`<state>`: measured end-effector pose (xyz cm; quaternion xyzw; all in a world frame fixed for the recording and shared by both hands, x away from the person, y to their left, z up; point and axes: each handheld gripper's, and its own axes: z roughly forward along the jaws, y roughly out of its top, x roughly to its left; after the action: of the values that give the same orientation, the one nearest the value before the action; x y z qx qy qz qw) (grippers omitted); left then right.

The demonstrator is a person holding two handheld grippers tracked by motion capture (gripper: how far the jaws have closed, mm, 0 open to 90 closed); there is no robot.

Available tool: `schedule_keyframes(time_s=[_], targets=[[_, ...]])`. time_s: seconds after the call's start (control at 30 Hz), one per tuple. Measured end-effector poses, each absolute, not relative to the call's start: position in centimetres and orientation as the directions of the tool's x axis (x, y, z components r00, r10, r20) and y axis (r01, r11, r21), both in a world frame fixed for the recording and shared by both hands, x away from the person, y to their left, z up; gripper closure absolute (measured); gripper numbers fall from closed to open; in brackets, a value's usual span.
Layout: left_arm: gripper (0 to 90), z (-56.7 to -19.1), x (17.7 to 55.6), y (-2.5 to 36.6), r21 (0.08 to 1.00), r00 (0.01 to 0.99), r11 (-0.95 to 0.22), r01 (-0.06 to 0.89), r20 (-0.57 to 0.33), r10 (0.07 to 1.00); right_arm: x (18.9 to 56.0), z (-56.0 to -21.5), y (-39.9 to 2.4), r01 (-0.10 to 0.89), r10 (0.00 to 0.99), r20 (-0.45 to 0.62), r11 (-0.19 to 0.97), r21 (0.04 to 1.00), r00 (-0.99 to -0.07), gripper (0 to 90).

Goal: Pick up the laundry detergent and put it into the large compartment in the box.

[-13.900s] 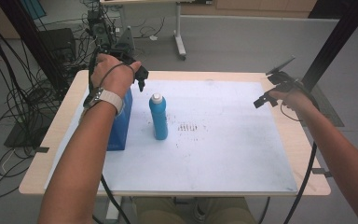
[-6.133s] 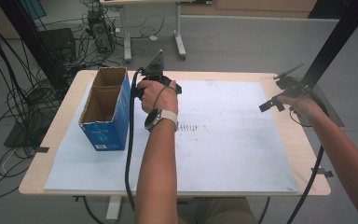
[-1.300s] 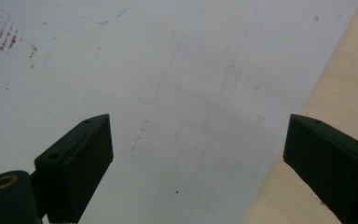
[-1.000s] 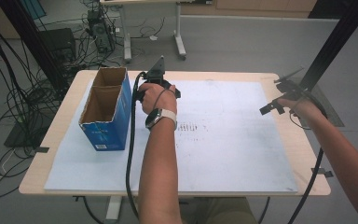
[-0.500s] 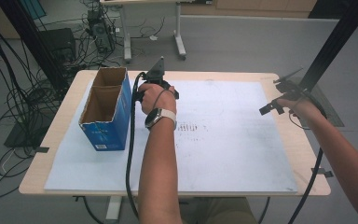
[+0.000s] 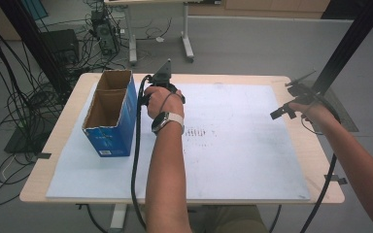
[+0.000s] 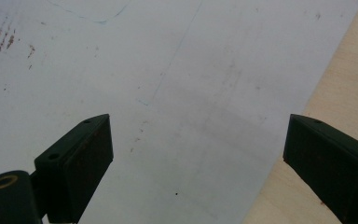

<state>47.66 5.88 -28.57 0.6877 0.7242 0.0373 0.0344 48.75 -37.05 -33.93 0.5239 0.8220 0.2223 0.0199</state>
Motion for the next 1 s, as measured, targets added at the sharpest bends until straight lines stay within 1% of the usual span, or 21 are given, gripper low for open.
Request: schedule_keyframes(time_s=[0.1,0.13,0.17,0.23,0.3,1.0], targets=[[21.7,-28.55,47.68,5.83,0.102,-0.053,0.052,0.993,0.003,0.999,48.74,-33.93,-37.09,0.854,0.871,0.202,0.349,0.387,-0.448,8.1],[29.1,-28.52,47.67,5.87,0.104,-0.047,0.048,0.993,-0.009,0.999,48.74,-33.93,-37.13,0.853,0.871,0.201,0.35,0.387,-0.449,8.1],[31.6,-28.54,47.67,5.84,0.106,-0.049,0.049,0.993,-0.004,0.999,48.73,-33.94,-37.16,0.853,0.871,0.202,0.35,0.387,-0.449,8.1],[35.0,-28.57,47.67,5.88,0.107,-0.047,0.047,0.993,-0.002,0.999,48.71,-34.0,-37.19,0.855,0.872,0.203,0.348,0.385,-0.446,8.1],[36.5,-28.57,47.68,5.91,0.104,-0.047,0.047,0.993,-0.002,0.999,48.7,-34.08,-37.26,0.855,0.872,0.204,0.347,0.385,-0.445,8.1],[37.5,-28.58,47.85,5.93,0.084,-0.037,0.036,0.996,0.004,0.999,48.67,-34.21,-37.18,0.855,0.87,0.205,0.35,0.382,-0.447,8.1]])
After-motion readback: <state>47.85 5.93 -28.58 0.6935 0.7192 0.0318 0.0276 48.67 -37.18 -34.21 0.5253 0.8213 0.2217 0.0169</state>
